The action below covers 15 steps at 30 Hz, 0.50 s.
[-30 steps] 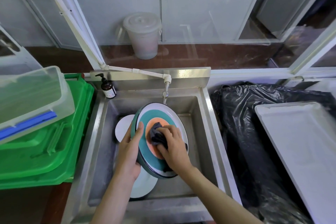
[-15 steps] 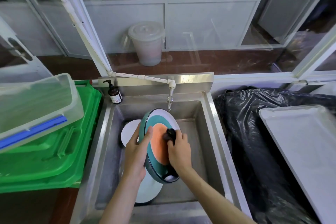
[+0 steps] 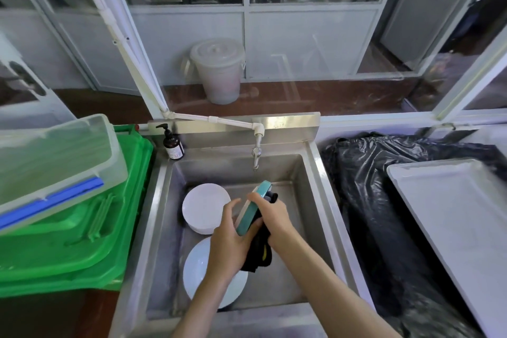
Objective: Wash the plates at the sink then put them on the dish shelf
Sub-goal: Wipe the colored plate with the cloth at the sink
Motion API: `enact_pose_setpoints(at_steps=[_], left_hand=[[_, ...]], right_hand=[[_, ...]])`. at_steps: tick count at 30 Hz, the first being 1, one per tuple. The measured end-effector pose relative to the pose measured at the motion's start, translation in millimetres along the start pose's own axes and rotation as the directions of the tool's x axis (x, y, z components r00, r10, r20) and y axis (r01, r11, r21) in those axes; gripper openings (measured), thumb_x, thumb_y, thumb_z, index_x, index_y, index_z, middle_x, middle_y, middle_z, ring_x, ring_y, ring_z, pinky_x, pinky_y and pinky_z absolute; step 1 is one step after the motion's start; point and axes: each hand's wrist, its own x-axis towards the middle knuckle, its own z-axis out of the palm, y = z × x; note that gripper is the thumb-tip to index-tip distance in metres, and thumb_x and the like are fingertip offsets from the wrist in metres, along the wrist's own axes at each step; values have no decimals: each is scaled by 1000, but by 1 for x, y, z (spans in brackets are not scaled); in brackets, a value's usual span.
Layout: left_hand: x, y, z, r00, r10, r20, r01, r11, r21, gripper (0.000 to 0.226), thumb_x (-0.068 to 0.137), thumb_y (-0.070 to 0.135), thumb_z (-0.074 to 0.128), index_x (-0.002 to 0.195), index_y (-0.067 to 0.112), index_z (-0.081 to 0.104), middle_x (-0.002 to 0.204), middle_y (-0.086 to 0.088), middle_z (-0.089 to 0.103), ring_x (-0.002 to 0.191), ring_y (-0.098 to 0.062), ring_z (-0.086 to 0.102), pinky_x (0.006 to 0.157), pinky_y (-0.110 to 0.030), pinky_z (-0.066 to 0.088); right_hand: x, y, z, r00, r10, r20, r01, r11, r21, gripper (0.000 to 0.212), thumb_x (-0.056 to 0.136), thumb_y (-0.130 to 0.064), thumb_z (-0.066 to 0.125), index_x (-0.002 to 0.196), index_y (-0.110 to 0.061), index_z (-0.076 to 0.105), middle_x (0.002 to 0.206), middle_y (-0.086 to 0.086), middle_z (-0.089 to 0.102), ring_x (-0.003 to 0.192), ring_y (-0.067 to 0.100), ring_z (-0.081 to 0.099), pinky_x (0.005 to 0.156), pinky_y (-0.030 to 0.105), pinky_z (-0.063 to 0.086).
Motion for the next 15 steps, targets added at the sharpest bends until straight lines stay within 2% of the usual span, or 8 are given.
enact_pose_setpoints(at_steps=[2, 4, 6, 8, 10, 12, 13, 15], left_hand=[[-4, -9, 3, 1000, 1, 17, -1, 1000, 31, 60, 78, 67, 77, 126, 55, 43, 100, 18, 75, 88, -1, 72, 79, -37, 61], [-9, -17, 5, 997, 20, 71, -24, 998, 53, 67, 72, 74, 78, 127, 55, 45, 109, 24, 73, 97, 3, 70, 80, -28, 60], [-11, -22, 3, 987, 6, 158, -4, 1000, -17, 65, 72, 75, 78, 128, 56, 50, 117, 34, 68, 108, 9, 66, 85, -22, 57], [-4, -28, -2, 979, -36, 201, 59, 992, -111, 53, 79, 74, 72, 125, 51, 58, 118, 36, 67, 115, 10, 62, 92, -21, 54], [12, -39, -8, 988, -120, 97, 137, 972, -191, 40, 86, 71, 65, 114, 42, 67, 114, 26, 72, 116, 2, 63, 93, -25, 50], [27, -53, -17, 964, -263, -29, 247, 934, -259, 22, 97, 49, 63, 111, 34, 68, 120, 13, 70, 118, -13, 61, 94, -34, 48], [32, -63, -21, 936, -347, -52, 318, 901, -294, 17, 100, 39, 63, 114, 29, 66, 126, 7, 67, 120, -18, 59, 95, -38, 46], [35, -79, -25, 863, -505, 12, 473, 801, -368, 28, 99, 37, 67, 123, 25, 63, 132, -1, 62, 120, -23, 56, 98, -43, 45]], right_hand=[[1, 4, -7, 998, -31, -53, 29, 999, -28, 20, 85, -22, 80, 96, -11, 68, 91, 11, 75, 82, 22, 74, 78, 36, 62], [2, 13, -16, 996, -61, -72, 57, 997, -49, 21, 85, -19, 80, 101, -10, 70, 94, 10, 77, 84, 21, 76, 80, 36, 64], [2, 22, -26, 995, -82, -62, 79, 996, -43, 27, 85, -16, 81, 109, -8, 72, 97, 11, 79, 87, 24, 78, 84, 42, 65], [0, 29, -34, 994, -105, -42, 104, 994, -16, 31, 85, -14, 81, 114, -9, 71, 101, 11, 79, 92, 26, 78, 87, 46, 64], [-6, 30, -40, 989, -141, -34, 142, 990, 15, 35, 84, -14, 83, 116, -10, 69, 105, 10, 78, 96, 27, 77, 90, 48, 63], [-13, 27, -46, 984, -178, -14, 178, 983, 42, 35, 85, -14, 83, 117, -10, 69, 106, 10, 78, 99, 28, 76, 91, 49, 62], [-16, 25, -50, 981, -194, 3, 194, 979, 61, 33, 86, -13, 82, 116, -10, 70, 106, 12, 78, 99, 29, 76, 90, 49, 63], [-22, 17, -60, 975, -221, 37, 216, 971, 105, 29, 88, -11, 79, 115, -9, 70, 107, 15, 78, 99, 32, 76, 87, 48, 63]])
